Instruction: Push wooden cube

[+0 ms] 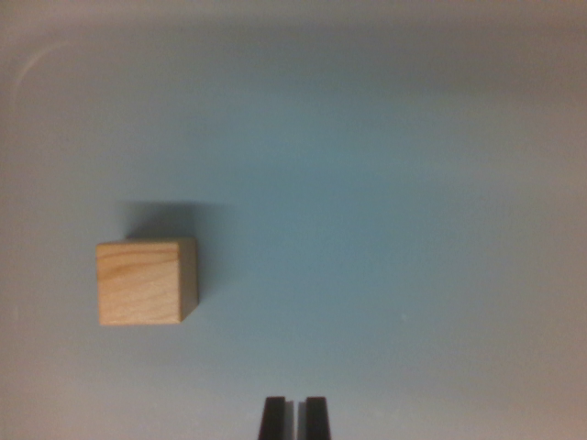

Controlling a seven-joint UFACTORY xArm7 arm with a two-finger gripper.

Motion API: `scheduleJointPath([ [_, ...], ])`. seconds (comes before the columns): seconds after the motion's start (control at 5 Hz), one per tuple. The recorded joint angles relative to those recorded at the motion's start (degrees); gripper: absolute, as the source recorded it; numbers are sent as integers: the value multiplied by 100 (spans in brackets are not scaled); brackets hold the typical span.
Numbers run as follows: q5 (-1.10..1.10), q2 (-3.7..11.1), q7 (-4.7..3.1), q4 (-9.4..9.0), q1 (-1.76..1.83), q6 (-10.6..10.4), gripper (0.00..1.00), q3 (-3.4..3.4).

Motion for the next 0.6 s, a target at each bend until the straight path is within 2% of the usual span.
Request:
scheduleJointPath([
  [0.2,0,0,0,0,0,0,0,0],
  [0.4,-14,89,65,-180,42,-260,0,49],
  [0.6,-14,89,65,-180,42,-260,0,49],
])
